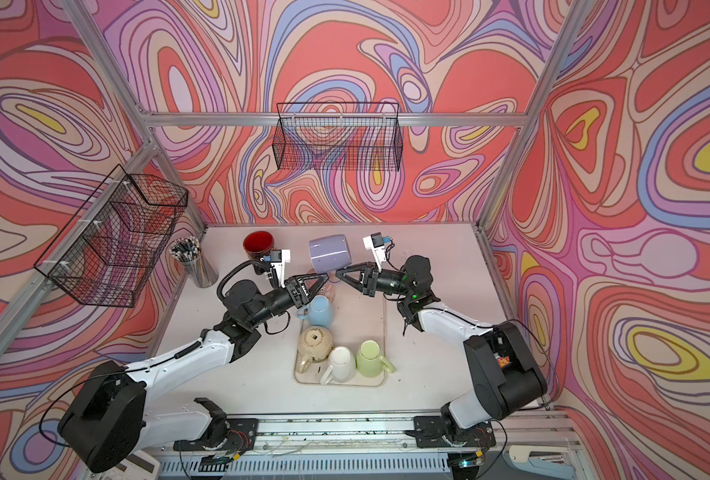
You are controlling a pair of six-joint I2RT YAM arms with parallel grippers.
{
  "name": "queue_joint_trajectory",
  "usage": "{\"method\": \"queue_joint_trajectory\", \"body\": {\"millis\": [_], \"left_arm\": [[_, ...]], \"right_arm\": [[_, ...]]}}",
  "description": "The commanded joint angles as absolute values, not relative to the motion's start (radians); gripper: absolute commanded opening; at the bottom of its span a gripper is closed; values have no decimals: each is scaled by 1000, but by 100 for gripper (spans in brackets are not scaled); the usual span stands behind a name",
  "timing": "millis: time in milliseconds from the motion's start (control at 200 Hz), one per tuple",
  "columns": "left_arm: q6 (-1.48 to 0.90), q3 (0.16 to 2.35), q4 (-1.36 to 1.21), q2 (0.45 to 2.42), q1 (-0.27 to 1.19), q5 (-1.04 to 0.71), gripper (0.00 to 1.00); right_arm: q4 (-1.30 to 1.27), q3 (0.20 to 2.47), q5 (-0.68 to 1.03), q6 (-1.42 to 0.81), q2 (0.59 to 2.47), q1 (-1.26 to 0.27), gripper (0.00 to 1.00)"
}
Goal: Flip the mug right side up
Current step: 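Bring the left gripper under the lavender mug held by the right gripper, then grasp the lavender mug's handle with the left gripper and open the right gripper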
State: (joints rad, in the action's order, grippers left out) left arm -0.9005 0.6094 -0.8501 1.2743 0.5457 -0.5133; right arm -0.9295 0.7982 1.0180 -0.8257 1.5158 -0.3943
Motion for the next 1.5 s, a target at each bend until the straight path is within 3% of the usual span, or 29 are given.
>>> {"method": "queue_joint_trajectory", "body": {"millis": [0,836,1047,1147,1492], "left_arm": [[-919,652,-920,1284,551,-520,49],[-940,661,-963,1315,560,-518,26],[-943,658,-966,1313,560,-518,14],[-943,655,-962,1315,560,-516,0],[-945,640,-965,1303,560,-500,0]], "right_arm": [[-1029,807,1060,-831,1518,-409,0],[-1032,811,1098,-821,1581,-460,0],[-1032,813,1100,-818,1582,-460,0],[-1035,811,1101,-818,1582,-461,0],[-1022,799,1103,-797,1587,-460,0]]}}
